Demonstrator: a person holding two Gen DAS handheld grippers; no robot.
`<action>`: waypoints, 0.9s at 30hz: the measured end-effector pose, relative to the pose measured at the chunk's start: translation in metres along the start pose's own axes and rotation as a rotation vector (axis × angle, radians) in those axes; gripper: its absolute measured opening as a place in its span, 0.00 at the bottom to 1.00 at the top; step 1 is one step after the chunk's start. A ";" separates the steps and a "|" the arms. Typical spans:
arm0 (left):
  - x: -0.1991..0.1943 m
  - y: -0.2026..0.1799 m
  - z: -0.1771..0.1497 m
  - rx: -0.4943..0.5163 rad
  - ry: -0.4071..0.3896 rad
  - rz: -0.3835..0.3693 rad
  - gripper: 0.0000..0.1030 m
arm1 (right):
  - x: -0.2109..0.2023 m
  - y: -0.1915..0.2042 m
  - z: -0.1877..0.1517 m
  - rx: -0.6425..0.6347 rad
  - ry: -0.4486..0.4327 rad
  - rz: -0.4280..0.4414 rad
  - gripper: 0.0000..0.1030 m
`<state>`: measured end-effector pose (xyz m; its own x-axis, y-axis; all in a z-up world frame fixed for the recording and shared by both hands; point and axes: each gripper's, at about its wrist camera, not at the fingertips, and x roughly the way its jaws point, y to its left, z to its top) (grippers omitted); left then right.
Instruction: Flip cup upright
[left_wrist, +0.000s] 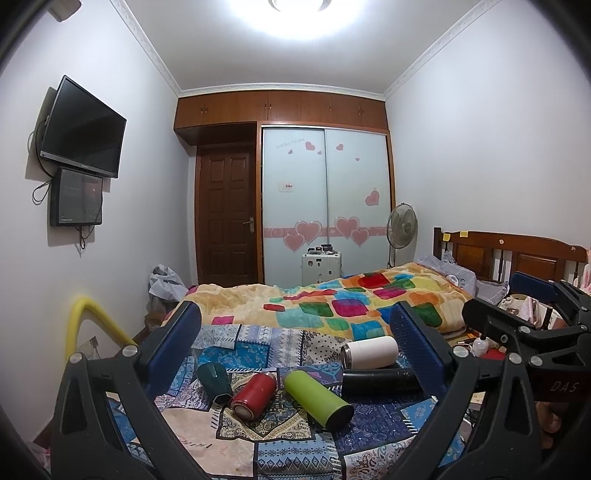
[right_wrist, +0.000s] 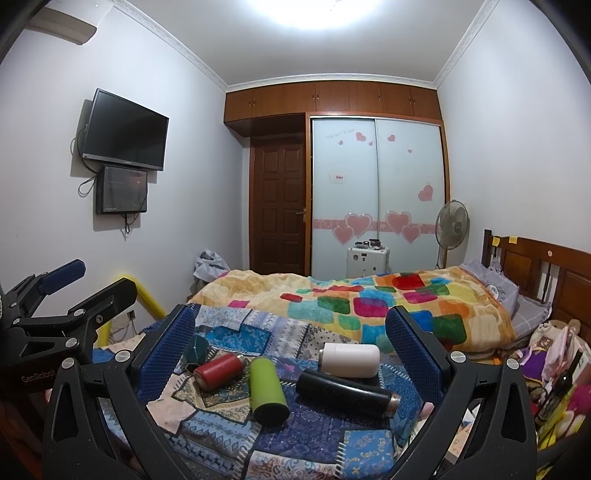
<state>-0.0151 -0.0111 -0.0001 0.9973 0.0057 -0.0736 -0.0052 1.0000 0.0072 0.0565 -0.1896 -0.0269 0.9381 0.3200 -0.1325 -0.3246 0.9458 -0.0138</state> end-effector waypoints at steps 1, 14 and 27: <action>0.001 -0.001 0.000 0.000 0.000 0.002 1.00 | 0.000 -0.001 0.000 0.000 -0.001 -0.001 1.00; -0.003 -0.003 0.003 0.002 -0.008 0.002 1.00 | -0.002 0.000 0.001 0.000 -0.005 -0.002 1.00; -0.006 -0.004 0.003 0.000 -0.011 0.000 1.00 | -0.006 0.000 0.004 0.000 -0.010 -0.002 1.00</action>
<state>-0.0207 -0.0147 0.0029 0.9980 0.0052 -0.0628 -0.0047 1.0000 0.0075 0.0513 -0.1908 -0.0224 0.9398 0.3191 -0.1222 -0.3231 0.9463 -0.0141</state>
